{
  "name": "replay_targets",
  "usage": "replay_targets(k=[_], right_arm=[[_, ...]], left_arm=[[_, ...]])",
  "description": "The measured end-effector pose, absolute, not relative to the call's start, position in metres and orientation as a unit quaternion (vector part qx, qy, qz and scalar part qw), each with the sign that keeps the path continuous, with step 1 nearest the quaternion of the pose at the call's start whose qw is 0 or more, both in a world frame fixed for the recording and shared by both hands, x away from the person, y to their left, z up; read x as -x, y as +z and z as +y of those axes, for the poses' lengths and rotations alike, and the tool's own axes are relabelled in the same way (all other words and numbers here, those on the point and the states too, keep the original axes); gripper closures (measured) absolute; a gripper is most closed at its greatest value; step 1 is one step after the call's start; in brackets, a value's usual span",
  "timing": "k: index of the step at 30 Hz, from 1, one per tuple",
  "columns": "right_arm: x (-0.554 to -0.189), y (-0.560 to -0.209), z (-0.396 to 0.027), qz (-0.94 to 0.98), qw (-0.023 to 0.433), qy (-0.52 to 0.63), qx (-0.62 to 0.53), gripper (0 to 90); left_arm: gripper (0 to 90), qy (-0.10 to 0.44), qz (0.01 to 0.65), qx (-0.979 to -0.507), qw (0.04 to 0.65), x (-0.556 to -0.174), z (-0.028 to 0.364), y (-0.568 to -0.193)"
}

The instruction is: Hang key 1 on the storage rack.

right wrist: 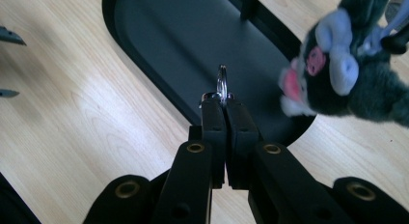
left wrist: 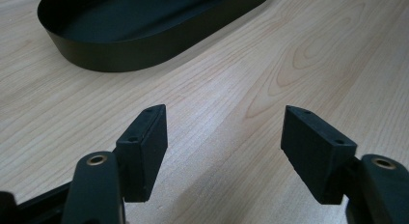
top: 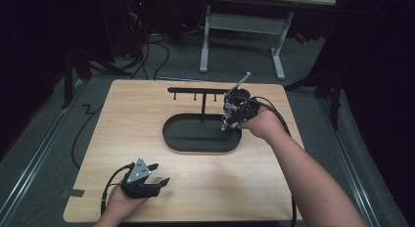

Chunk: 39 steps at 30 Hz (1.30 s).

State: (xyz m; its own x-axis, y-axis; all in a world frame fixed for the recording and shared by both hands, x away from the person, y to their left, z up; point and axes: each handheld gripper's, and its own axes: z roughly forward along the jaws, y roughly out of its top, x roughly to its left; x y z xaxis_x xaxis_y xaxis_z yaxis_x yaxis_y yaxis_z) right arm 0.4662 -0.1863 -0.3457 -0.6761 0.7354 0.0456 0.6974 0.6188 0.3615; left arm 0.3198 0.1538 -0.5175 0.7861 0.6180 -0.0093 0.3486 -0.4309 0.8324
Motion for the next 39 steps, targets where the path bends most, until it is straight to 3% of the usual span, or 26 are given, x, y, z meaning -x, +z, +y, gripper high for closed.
replay_targets(k=[22,39], right_arm=[[-0.499,-0.323,-0.167,0.894,0.057,0.184,-0.405,88.7],[-0.519,-0.325,-0.165,0.887,0.052,0.195,-0.416,88.6]], left_arm=[[34.0,0.151,0.290,-0.833,0.446,-0.320,0.155,-0.517],[33.9,0.152,0.288,-0.834,0.445,-0.321,0.155,-0.518]])
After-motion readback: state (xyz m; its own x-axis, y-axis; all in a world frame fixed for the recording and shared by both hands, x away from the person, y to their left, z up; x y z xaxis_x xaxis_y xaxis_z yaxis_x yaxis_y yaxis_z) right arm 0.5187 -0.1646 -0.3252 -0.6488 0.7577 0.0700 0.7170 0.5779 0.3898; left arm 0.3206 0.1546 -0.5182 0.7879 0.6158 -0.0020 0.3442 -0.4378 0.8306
